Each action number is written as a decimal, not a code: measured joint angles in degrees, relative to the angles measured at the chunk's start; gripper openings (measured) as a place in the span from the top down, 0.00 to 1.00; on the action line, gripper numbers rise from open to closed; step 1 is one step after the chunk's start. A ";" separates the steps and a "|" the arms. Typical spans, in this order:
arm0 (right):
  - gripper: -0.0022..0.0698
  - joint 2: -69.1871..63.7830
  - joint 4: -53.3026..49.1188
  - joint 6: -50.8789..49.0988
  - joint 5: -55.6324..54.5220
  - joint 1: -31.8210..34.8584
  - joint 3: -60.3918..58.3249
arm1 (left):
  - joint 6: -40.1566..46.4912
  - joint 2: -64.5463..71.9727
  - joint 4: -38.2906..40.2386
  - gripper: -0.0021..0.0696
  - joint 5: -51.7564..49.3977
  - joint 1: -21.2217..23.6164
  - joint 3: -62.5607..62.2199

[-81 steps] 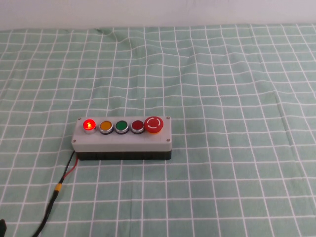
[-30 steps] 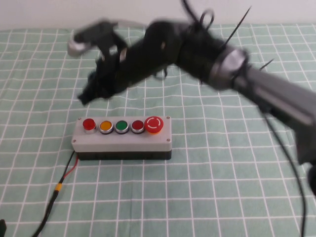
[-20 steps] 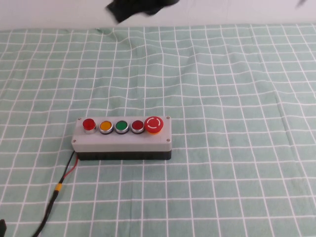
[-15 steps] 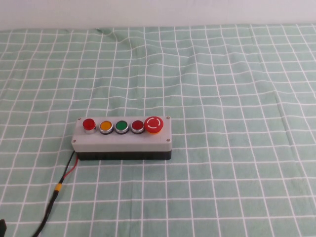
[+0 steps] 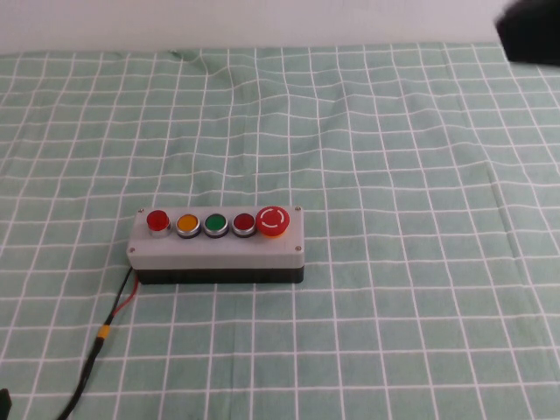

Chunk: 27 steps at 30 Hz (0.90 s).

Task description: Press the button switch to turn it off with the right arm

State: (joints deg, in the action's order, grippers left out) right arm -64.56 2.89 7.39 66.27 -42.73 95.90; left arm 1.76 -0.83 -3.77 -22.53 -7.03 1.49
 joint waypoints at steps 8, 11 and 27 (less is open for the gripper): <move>0.99 22.64 3.71 -0.79 -8.24 0.00 -31.32 | 0.00 0.00 0.00 0.98 0.00 0.00 0.00; 0.99 28.63 6.62 -0.79 -10.34 0.00 -39.68 | 0.00 0.00 0.00 0.98 0.00 0.00 0.00; 0.99 36.81 6.29 -0.79 -18.13 0.91 -60.08 | 0.00 0.00 0.00 0.98 0.00 0.00 0.00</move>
State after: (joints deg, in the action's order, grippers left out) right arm -27.74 9.19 6.60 48.14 -41.82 35.83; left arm 1.76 -0.83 -3.77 -22.53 -7.03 1.49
